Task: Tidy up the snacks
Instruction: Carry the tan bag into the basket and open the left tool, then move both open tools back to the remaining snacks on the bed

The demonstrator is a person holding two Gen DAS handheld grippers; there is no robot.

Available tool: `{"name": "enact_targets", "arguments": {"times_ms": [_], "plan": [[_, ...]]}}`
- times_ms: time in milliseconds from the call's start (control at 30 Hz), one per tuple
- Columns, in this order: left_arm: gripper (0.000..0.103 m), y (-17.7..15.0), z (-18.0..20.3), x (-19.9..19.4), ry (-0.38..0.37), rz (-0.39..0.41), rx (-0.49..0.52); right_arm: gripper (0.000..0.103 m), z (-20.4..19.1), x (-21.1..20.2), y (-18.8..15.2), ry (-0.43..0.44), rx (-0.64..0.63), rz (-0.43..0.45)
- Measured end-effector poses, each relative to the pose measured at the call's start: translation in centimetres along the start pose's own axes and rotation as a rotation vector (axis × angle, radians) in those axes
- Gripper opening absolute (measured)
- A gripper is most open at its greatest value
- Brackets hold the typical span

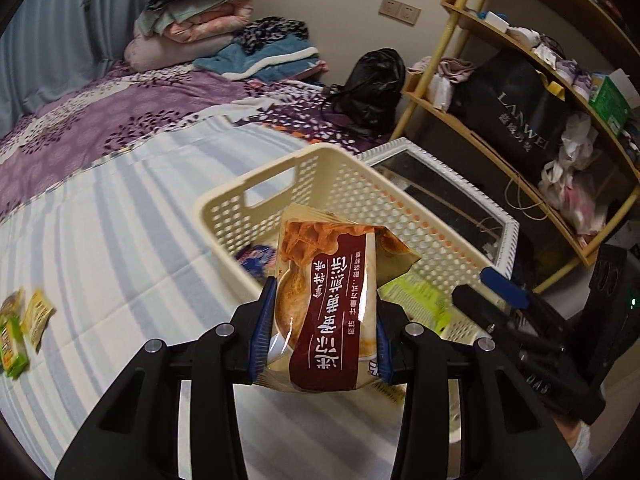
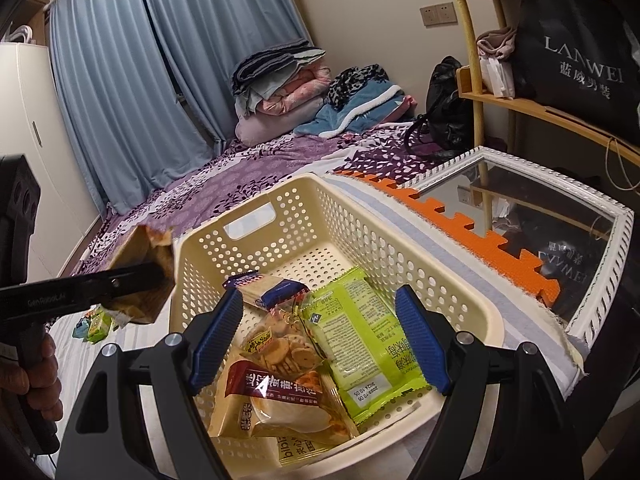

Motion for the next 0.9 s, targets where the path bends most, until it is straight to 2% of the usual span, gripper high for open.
{"name": "enact_targets", "arguments": {"times_ms": [100,133,167,200,533,633,767,900], "plan": [[0.044,0.6,1.3,1.1,-0.038,-0.001,0.008,0.078,0.3,0.0,0.0,-0.008,0.008,-0.002],[0.050,0.7,1.5,1.3,-0.050,0.001,0.001,0.078,0.4,0.0,0.0,-0.010,0.009,-0.002],[0.063,0.8,1.5,1.5,-0.053,0.005,-0.006,0.078,0.5,-0.1,0.0,-0.012,0.010,-0.002],[0.066,0.8,1.4,1.5,-0.045,0.015,-0.015,0.078,0.5,-0.1,0.0,-0.013,0.011,-0.002],[0.067,0.9,-0.9,0.4,0.032,0.034,-0.024,0.078,-0.7,0.1,0.1,0.013,0.001,-0.002],[0.078,0.8,-1.6,0.0,0.059,0.044,-0.031,0.078,-1.7,0.1,0.2,0.029,-0.015,-0.002],[0.084,0.8,-2.5,-0.5,0.090,0.057,-0.031,0.078,-3.0,0.0,0.4,0.049,-0.031,0.000],[0.084,0.7,-3.9,-1.2,0.119,0.066,-0.045,0.078,-4.6,-0.1,0.4,0.075,-0.052,0.001]]}}
Point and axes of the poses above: each gripper's, at about its wrist camera, not at the fingertips, and x roughly the way its jaws point, z to its right, y to its top, the point moved 5 cm from there along x, roughly the way its jaws point, and after that the axes turned 2 degrees about z, right-handed, at the moved point
